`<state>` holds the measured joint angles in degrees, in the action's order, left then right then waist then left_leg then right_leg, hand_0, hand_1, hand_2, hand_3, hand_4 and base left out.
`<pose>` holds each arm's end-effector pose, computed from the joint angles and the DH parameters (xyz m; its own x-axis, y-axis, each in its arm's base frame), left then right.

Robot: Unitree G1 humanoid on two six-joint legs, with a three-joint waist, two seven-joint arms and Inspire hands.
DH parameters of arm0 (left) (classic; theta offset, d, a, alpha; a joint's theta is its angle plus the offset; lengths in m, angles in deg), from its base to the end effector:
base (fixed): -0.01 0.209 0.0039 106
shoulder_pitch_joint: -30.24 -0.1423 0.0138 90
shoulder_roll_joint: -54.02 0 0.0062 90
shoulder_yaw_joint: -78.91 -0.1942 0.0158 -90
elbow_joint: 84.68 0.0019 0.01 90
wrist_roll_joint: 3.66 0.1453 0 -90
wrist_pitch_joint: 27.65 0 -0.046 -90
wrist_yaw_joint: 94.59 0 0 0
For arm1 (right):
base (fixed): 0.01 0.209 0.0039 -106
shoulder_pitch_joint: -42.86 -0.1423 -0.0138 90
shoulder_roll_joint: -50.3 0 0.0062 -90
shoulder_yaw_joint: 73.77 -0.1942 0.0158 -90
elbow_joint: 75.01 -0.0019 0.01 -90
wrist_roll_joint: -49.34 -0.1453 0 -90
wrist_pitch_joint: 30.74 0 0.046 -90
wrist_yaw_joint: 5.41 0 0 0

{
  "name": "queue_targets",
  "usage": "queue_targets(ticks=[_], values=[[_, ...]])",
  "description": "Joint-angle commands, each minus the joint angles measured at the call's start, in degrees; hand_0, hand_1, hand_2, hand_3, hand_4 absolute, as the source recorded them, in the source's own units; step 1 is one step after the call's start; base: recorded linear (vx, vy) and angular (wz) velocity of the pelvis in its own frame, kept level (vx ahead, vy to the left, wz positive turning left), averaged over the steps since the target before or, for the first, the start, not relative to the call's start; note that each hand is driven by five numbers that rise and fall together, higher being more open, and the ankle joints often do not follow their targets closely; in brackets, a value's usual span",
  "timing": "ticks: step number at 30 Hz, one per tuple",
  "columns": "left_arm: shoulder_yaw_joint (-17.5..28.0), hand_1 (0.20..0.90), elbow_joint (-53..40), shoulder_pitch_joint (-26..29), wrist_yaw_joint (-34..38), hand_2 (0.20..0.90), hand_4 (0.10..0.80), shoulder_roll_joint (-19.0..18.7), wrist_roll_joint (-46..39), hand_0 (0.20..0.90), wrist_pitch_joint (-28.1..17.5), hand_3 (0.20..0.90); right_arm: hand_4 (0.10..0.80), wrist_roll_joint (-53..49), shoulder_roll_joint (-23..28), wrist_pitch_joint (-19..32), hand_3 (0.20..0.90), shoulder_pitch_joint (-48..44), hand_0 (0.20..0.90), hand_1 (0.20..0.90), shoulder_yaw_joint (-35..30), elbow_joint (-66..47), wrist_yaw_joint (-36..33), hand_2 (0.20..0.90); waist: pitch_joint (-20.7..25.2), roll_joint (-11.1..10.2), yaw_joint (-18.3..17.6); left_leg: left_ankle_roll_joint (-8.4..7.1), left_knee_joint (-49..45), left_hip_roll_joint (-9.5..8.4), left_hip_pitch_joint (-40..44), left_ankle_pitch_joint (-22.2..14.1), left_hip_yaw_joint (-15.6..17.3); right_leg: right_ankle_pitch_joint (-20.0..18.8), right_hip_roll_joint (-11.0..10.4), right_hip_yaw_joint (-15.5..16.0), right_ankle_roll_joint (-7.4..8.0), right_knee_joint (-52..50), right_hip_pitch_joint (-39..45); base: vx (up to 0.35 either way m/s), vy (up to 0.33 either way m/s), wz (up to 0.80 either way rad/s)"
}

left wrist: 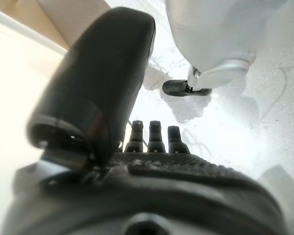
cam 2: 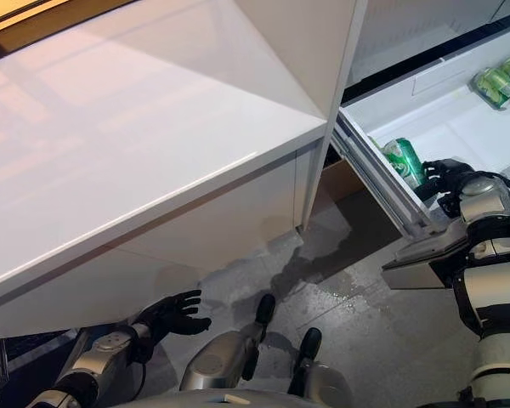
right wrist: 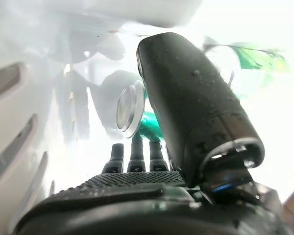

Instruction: Put drinks into fridge and close the fridge

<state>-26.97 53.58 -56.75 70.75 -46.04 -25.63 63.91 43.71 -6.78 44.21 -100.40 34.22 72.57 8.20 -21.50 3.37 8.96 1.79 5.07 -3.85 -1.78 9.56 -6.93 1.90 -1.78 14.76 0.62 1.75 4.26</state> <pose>0.1526 0.2635 -0.0802 0.6407 -0.0951 -0.7619 0.1567 0.9876 0.0085 0.3281 -0.3431 0.1783 0.8932 -0.3111 -0.3246 0.0421 0.7766 -0.6286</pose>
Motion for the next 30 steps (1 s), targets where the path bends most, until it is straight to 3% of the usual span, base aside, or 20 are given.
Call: queue_targets(ticks=[1, 3, 4, 6, 11, 16, 19, 22, 30], values=[[2.57, 0.900, 1.99, -1.63, 0.49, 0.900, 0.800, 0.64, 2.95, 0.900, -0.62, 0.900, 0.800, -13.61, 3.91, 9.55, 0.900, -2.42, 0.900, 0.900, -0.51, -16.60, -12.59, 0.900, 1.69, -1.08, -1.49, 0.30, -7.52, -0.62, -0.28, -10.86, 4.96, 1.61, -0.53, -2.77, 0.60, -8.14, -6.42, 0.003, 0.019, -0.05], [3.94, 0.900, 4.48, -2.43, 0.73, 0.900, 0.800, 1.11, 2.86, 0.900, -0.83, 0.900, 0.800, -18.50, 3.85, 18.48, 0.900, 0.51, 0.900, 0.900, -7.04, -24.63, -20.99, 0.900, 2.44, -1.69, -2.64, 0.37, -7.40, -0.56, 0.73, -11.62, 5.63, 2.02, -0.33, -3.71, 0.90, -8.15, -5.89, 0.003, 0.033, -0.07], [4.31, 0.900, 5.18, -2.59, 0.90, 0.900, 0.800, 1.41, 2.83, 0.900, -0.90, 0.900, 0.800, -19.18, 3.47, 19.43, 0.900, 1.56, 0.900, 0.900, -9.21, -27.05, -22.50, 0.900, 2.91, -1.79, -3.02, 0.43, -7.29, -0.56, 0.63, -11.60, 5.77, 1.81, -0.24, -3.93, 0.98, -7.93, -6.06, -0.011, 0.041, -0.11], [5.54, 0.900, 7.60, -3.37, 1.22, 0.900, 0.800, 2.74, 3.40, 0.900, -0.99, 0.900, 0.800, -20.69, 1.20, 27.27, 0.900, 6.33, 0.900, 0.900, -16.22, -33.61, -29.61, 0.900, 4.06, -1.98, -4.29, 0.57, -7.02, -0.66, 1.33, -12.17, 6.25, 1.82, 0.01, -4.78, 1.29, -7.55, -5.80, -0.023, 0.051, -0.15], [7.07, 0.900, 11.41, -4.13, 1.83, 0.900, 0.800, 5.05, 4.96, 0.900, 0.04, 0.900, 0.800, -22.74, -3.91, 34.95, 0.900, 17.54, 0.900, 0.900, -25.88, -37.97, -34.86, 0.900, 7.24, -2.39, -6.52, 0.87, -6.27, -0.70, 3.48, -13.38, 7.93, 1.69, 0.38, -6.97, 1.89, -6.28, -4.48, -0.007, 0.049, -0.24], [7.02, 0.900, 12.78, -4.24, 1.74, 0.900, 0.800, 6.03, 7.52, 0.900, 0.34, 0.900, 0.800, -26.34, -6.29, 32.76, 0.900, 23.53, 0.900, 0.900, -28.55, -34.82, -33.17, 0.900, 9.37, -2.77, -7.77, 1.06, -6.18, -0.41, 5.56, -14.39, 9.71, 1.95, 0.30, -8.27, 2.40, -6.38, -3.06, 0.037, 0.002, -0.33], [6.22, 0.900, 12.75, -3.61, 1.68, 0.900, 0.800, 6.24, 8.14, 0.900, 0.29, 0.900, 0.800, -24.44, -7.07, 30.40, 0.900, 25.26, 0.900, 0.900, -27.39, -33.59, -32.29, 0.900, 9.71, -2.81, -8.19, 1.38, -6.63, -0.33, 6.09, -14.78, 10.31, 2.33, 0.09, -8.61, 2.39, -7.24, -2.80, 0.032, -0.015, -0.32], [4.69, 0.900, 11.94, -2.61, 1.30, 0.900, 0.800, 6.35, 9.20, 0.900, -0.18, 0.900, 0.800, -30.01, -8.74, 29.47, 0.900, 26.43, 0.900, 0.900, -26.31, -31.26, -29.81, 0.900, 9.42, -2.76, -8.48, 1.98, -8.37, -0.01, 6.23, -15.83, 11.23, 3.63, -0.61, -8.23, 2.32, -10.28, -3.21, 0.028, -0.043, -0.11], [1.54, 0.900, 6.91, 2.04, 2.22, 0.900, 0.800, 6.51, 5.80, 0.900, -2.36, 0.900, 0.800, -37.78, -10.99, 32.35, 0.900, 21.52, 0.900, 0.900, -24.17, -27.61, -27.72, 0.900, 2.82, -2.97, -6.86, 4.14, -25.26, -0.64, -2.47, -21.66, 10.01, 6.84, -3.17, -7.81, 0.00, -23.44, -9.58, -0.077, -0.040, -0.06]])
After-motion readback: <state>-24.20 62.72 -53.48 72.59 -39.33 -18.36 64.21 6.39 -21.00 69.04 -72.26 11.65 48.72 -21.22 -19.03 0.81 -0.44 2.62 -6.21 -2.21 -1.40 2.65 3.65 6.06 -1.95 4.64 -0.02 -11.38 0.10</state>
